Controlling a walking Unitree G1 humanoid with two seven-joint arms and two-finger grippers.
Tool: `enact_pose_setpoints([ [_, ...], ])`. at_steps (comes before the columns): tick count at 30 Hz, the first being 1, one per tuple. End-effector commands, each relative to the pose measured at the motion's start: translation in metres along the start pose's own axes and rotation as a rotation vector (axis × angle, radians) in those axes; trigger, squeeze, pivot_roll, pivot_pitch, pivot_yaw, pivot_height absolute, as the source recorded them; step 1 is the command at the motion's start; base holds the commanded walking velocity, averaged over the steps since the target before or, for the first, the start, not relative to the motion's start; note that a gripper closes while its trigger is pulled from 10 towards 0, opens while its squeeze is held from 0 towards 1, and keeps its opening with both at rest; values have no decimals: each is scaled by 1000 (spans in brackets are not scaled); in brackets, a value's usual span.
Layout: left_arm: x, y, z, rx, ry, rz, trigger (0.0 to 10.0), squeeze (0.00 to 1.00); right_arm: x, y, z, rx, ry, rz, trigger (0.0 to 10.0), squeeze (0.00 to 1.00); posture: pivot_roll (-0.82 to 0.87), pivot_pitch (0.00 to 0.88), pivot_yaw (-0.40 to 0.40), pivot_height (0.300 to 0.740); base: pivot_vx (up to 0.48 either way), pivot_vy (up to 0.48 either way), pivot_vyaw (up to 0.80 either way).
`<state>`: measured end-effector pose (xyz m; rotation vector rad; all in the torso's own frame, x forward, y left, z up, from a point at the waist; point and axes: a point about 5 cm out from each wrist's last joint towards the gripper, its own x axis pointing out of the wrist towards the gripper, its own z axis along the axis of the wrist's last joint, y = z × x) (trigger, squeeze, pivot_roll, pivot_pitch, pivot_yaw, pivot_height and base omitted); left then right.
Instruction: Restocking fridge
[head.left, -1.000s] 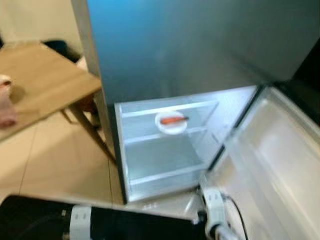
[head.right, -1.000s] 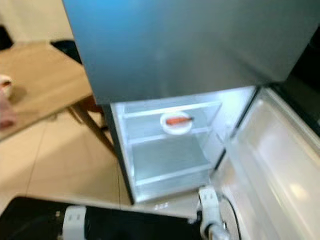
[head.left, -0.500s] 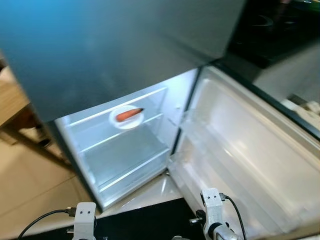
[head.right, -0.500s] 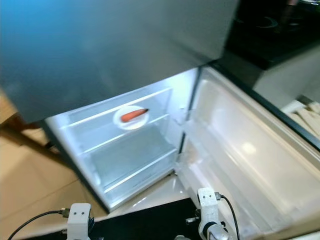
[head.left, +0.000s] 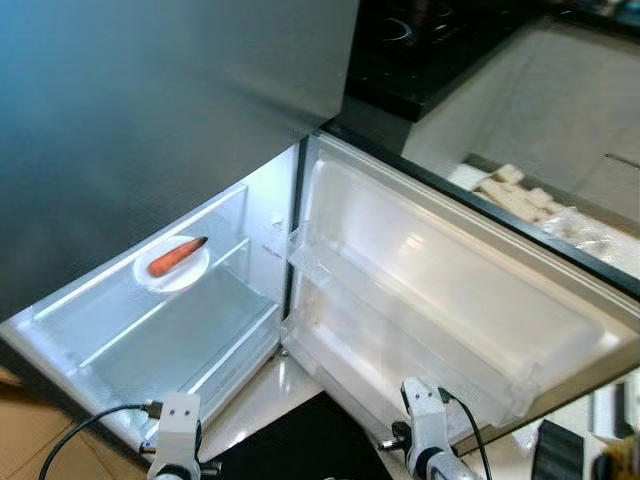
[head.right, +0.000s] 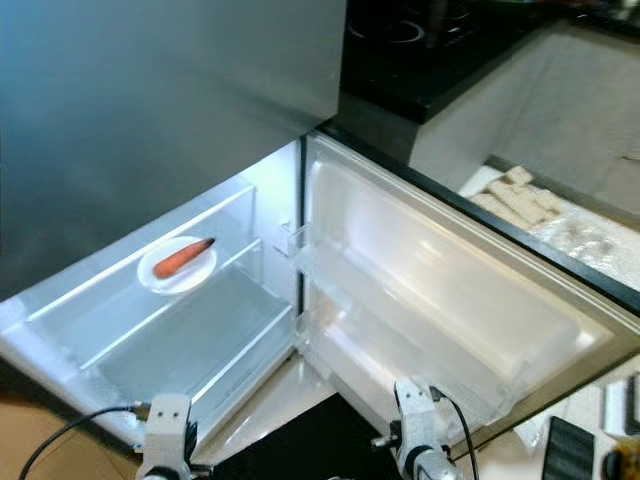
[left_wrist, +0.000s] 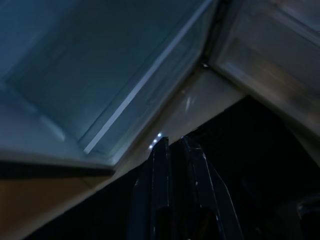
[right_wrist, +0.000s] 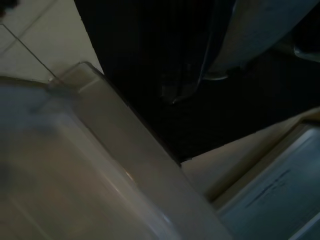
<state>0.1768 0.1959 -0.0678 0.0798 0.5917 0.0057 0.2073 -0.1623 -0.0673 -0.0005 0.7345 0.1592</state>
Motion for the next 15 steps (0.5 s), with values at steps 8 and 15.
enact_pose_setpoints([
  [8,3,-1,3,52,6,-55,10000,0,-1,-1,-1,65,-18,-35,10000,0,-63,68,47,740,0,0,-800],
  [15,6,6,11,85,-12,-64,10000,0,1,7,1,91,-35,-15,10000,0,-53,65,79,740,0,0,-800],
])
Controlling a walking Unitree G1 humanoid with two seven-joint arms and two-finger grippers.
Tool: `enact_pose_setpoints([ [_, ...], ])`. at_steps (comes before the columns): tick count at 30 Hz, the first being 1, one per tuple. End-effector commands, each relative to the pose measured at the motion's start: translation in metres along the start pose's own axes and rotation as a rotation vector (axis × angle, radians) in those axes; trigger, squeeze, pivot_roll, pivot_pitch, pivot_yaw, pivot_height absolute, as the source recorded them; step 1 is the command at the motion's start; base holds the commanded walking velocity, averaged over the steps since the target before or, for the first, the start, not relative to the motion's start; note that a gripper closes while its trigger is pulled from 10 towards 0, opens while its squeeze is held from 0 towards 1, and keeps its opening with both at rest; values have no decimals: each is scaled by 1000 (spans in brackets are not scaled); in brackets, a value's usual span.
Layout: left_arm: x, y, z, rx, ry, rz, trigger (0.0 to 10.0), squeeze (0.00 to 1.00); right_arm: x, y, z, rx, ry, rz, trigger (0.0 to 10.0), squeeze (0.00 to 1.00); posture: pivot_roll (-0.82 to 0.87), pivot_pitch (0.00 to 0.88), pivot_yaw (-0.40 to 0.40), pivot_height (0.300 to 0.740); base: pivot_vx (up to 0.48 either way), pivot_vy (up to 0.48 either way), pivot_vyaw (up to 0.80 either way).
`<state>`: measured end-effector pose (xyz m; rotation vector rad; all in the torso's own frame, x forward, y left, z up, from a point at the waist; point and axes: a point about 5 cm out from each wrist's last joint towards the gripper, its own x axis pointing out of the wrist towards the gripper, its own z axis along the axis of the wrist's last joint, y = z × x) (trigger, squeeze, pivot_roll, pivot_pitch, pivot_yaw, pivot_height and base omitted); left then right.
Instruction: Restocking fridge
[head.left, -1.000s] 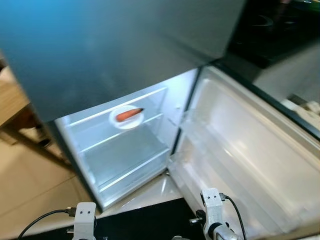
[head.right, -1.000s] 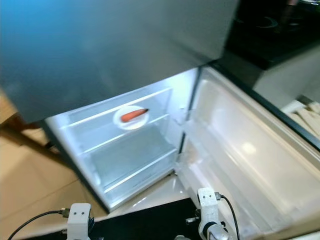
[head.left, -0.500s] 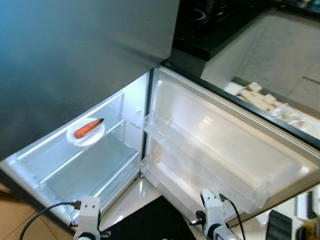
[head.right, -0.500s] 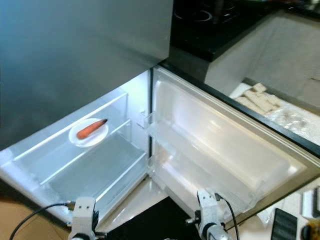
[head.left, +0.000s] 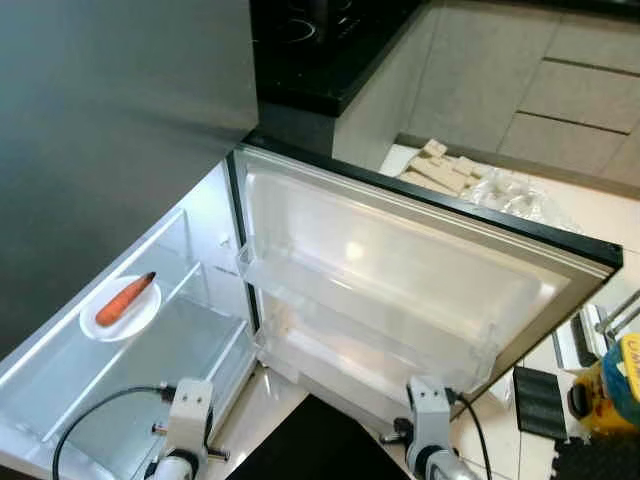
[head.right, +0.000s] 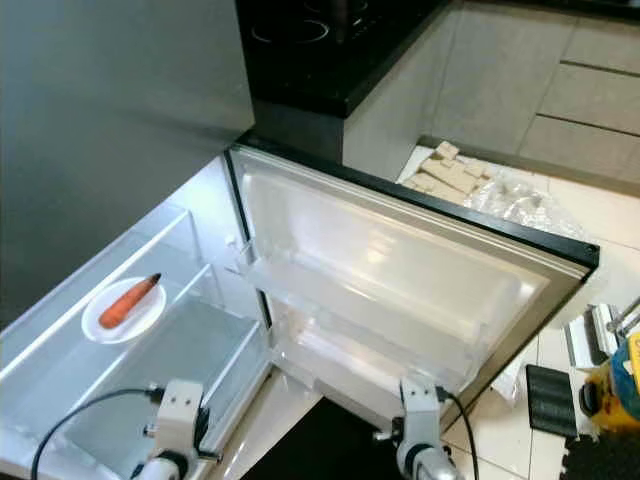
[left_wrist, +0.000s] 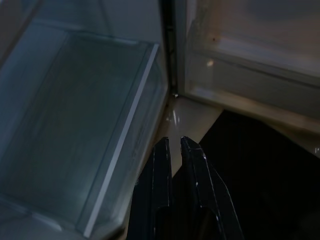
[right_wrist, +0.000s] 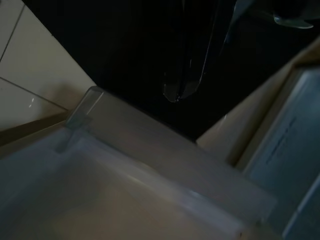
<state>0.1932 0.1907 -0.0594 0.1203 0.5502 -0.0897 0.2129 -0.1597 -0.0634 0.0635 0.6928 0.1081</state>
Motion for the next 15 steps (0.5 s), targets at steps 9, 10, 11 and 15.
enact_pose_setpoints([
  [9,-4,15,-3,-1,11,30,10000,0,-1,2,-4,40,4,-7,10000,0,-60,65,71,740,0,0,-533],
  [10,-5,14,-4,-19,5,37,10000,0,-1,2,-4,37,5,-5,10000,0,-63,65,61,740,0,0,0],
  [11,-5,14,-4,-35,2,45,10000,0,-2,1,-5,34,6,-4,10000,0,-64,66,57,740,0,0,0],
  [15,-7,10,-6,-51,3,51,10000,0,-4,-2,-8,9,21,-1,10000,0,-80,71,36,740,0,0,0],
])
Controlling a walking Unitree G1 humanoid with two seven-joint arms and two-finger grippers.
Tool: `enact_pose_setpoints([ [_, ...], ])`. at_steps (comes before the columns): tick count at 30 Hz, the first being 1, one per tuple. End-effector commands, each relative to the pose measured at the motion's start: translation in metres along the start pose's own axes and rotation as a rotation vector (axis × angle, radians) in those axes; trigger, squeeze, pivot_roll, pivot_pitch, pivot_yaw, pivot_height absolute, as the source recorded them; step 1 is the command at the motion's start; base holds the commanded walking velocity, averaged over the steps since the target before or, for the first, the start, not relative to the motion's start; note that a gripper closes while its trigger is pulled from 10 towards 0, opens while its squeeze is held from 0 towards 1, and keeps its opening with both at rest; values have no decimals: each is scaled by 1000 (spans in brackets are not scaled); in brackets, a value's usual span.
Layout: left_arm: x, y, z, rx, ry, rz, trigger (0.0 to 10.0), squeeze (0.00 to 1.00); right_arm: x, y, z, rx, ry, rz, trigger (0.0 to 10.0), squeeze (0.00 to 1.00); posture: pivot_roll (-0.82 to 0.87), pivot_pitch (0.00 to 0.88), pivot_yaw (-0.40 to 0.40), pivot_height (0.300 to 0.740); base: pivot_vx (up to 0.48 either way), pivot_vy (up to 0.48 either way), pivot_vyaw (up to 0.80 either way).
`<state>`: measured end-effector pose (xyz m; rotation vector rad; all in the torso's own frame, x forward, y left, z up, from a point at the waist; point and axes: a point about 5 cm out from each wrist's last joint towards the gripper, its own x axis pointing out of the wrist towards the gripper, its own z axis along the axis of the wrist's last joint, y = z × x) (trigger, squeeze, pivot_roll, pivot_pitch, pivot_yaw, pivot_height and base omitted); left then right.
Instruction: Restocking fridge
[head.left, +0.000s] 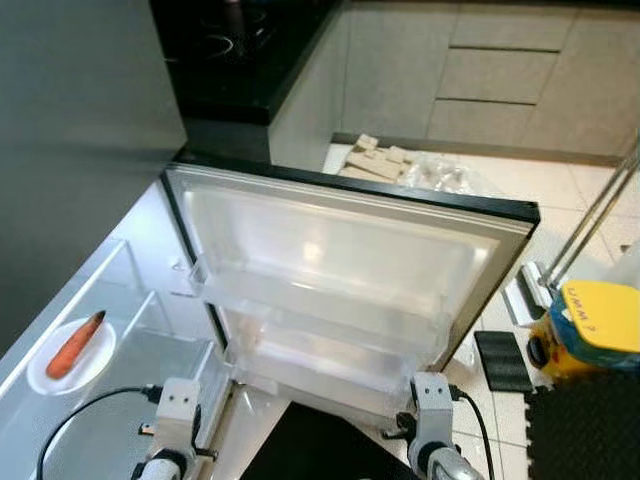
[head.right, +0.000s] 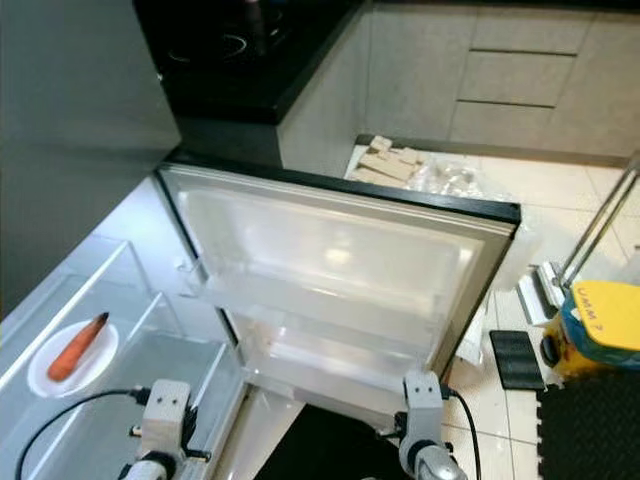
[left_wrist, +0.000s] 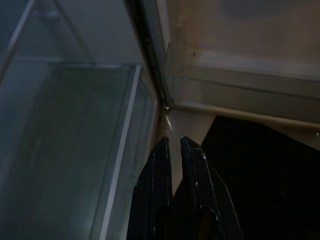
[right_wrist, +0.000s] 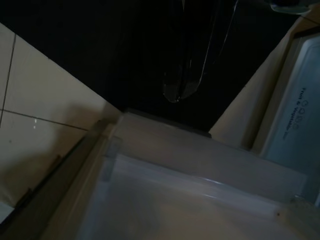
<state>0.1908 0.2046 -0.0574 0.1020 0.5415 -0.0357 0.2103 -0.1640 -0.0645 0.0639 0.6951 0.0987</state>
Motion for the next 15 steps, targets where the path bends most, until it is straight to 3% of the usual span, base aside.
enact_pose_setpoints([
  [1,-3,-3,-5,-19,10,4,10000,0,-2,2,-6,5,19,7,10000,0,-80,71,36,740,0,0,0],
  [15,-10,-31,-21,-119,53,5,10000,0,-8,-19,-10,-55,37,-4,10000,0,-145,82,-42,740,0,-387,0],
])
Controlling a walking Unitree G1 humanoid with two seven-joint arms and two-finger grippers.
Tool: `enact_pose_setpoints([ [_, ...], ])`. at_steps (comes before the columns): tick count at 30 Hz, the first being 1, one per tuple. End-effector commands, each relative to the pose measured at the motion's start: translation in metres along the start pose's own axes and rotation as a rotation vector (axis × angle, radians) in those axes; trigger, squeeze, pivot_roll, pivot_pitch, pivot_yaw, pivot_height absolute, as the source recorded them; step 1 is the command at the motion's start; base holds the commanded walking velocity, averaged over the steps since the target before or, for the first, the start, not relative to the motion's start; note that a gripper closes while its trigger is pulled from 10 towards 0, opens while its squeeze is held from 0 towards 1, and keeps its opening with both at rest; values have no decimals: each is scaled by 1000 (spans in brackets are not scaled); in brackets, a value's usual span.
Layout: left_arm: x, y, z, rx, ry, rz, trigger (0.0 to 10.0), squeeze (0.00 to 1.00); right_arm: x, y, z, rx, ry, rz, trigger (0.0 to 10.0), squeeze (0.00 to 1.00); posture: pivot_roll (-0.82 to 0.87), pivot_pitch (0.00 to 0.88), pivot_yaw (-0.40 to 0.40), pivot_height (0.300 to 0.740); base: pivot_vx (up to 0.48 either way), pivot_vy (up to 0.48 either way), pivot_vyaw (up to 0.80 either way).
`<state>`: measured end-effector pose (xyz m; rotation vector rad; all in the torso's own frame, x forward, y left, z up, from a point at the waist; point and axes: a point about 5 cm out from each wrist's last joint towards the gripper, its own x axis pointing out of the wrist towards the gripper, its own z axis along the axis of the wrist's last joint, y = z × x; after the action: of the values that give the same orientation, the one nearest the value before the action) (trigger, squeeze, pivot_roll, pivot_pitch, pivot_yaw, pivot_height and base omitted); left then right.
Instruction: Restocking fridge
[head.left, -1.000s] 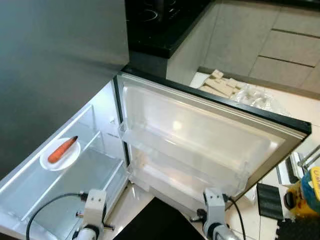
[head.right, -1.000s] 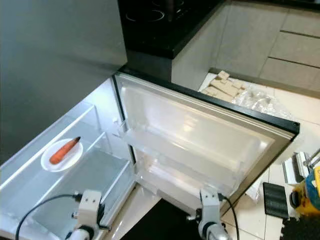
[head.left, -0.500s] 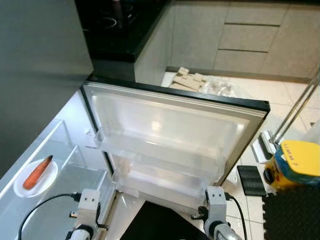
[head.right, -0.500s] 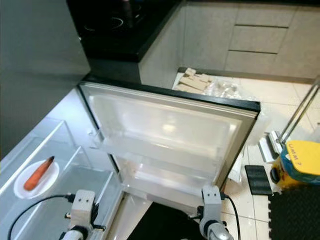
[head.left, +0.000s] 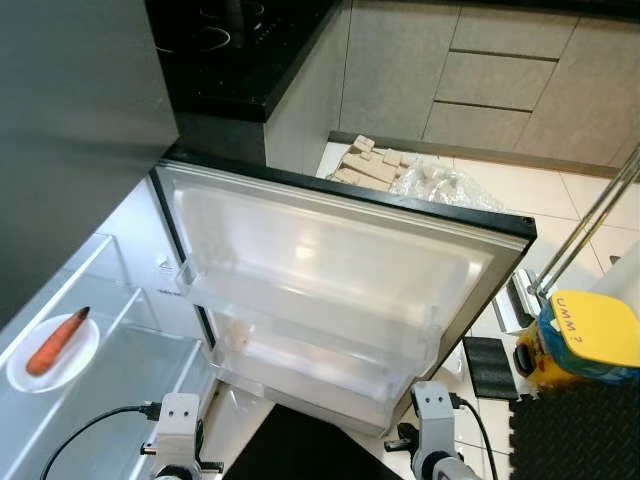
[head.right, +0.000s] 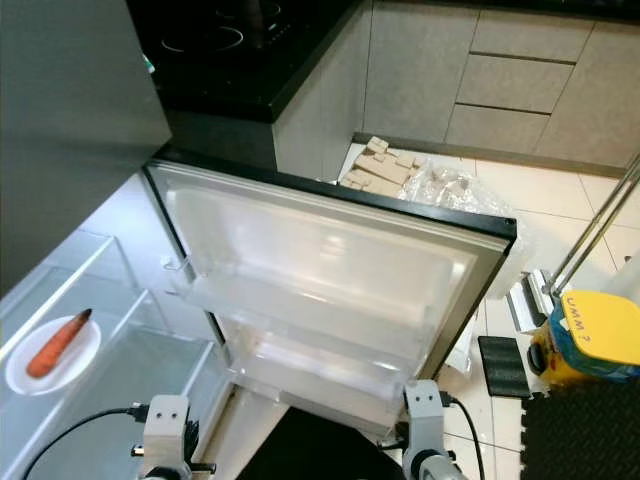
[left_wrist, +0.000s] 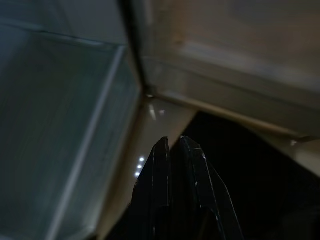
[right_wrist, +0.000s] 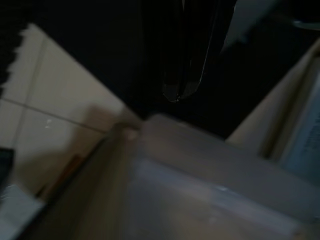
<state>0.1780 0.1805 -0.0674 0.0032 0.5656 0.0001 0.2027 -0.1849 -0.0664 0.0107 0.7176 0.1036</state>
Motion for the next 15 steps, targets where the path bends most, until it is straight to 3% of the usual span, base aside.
enact_pose_setpoints([
  [1,-5,-7,-10,-31,34,4,10000,0,-2,0,-4,-14,13,10,10000,0,-151,82,-50,740,0,0,0],
  [15,-6,-8,-13,-40,50,20,10000,0,-3,-4,-3,-39,4,24,10000,0,-164,90,-52,740,0,0,0],
])
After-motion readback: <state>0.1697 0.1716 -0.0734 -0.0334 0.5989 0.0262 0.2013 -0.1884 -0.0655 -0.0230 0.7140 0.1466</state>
